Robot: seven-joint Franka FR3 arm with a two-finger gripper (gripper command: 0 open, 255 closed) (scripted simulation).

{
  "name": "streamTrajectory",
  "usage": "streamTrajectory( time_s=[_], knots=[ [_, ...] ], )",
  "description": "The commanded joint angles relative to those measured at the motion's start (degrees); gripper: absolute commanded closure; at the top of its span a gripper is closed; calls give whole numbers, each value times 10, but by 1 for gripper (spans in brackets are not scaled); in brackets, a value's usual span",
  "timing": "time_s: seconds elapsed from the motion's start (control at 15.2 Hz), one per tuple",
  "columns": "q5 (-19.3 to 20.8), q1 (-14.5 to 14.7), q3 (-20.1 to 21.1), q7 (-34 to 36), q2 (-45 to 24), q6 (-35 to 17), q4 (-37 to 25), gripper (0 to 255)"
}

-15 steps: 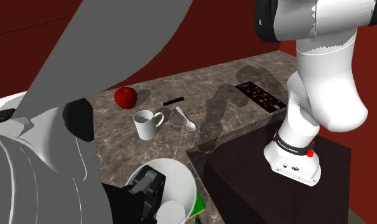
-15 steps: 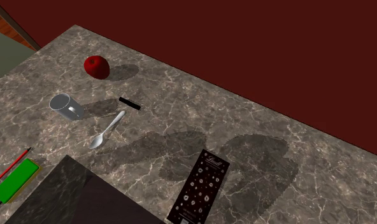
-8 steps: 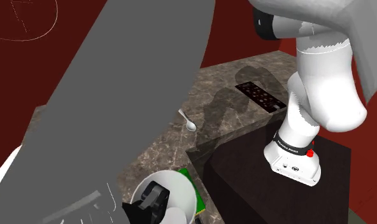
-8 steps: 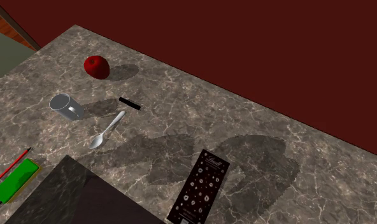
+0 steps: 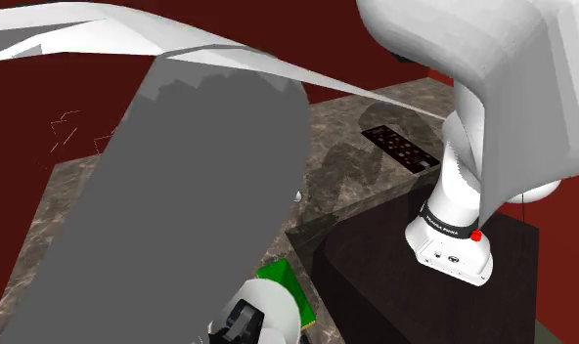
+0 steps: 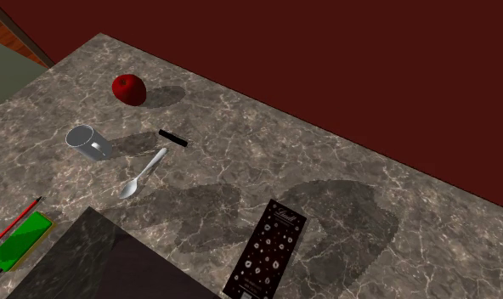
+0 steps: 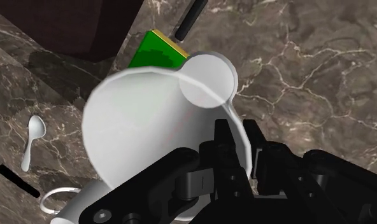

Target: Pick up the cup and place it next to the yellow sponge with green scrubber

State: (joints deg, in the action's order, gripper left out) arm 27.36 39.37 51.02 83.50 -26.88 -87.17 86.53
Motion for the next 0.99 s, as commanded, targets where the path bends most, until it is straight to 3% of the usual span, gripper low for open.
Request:
streamTrajectory(
  time_s=[0.0,0.92],
  knots=[
    [3,-1,-2,3,-3,-13,11,255],
    [25,-4,-14,27,-30,-87,71,255]
  ],
)
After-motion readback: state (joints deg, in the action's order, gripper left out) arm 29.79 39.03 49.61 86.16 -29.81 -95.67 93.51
